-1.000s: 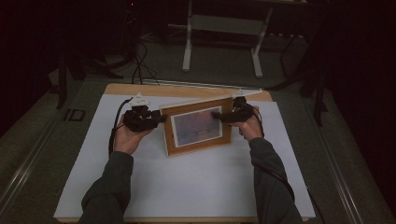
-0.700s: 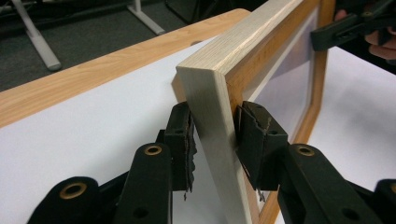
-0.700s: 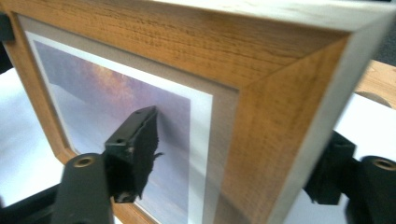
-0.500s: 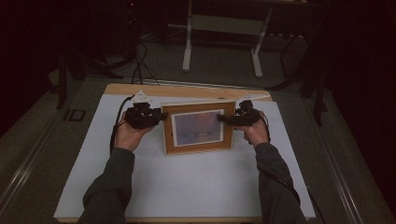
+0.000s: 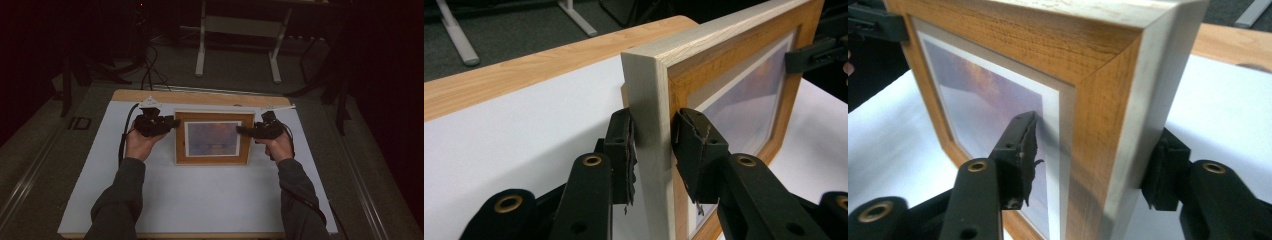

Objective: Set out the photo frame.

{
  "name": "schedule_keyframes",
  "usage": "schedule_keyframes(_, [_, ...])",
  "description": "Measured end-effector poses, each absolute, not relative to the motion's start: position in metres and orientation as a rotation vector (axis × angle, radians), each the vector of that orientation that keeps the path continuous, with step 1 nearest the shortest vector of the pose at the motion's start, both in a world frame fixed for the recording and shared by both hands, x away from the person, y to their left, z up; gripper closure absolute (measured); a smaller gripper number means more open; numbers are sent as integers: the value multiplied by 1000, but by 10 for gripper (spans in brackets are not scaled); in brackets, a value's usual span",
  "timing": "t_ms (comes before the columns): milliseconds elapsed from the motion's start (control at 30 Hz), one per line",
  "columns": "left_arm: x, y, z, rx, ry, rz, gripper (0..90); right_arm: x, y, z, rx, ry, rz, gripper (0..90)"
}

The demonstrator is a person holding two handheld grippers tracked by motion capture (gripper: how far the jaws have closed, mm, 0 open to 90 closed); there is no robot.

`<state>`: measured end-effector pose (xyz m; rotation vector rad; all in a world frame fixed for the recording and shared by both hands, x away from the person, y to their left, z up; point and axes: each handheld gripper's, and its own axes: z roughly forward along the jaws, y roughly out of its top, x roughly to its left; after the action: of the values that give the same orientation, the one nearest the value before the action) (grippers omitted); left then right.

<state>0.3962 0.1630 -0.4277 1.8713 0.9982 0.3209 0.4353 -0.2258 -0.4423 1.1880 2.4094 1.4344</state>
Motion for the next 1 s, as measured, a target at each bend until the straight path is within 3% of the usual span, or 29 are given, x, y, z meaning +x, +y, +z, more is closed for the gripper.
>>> schedule_keyframes(533, [395, 171, -427, 1814, 1049, 172, 716, 426, -234, -441, 1233, 2427, 1478, 515])
schedule_keyframes(1000, [386, 165, -427, 1824, 1057, 183, 729, 429, -241, -442, 1236, 2447, 1505, 513])
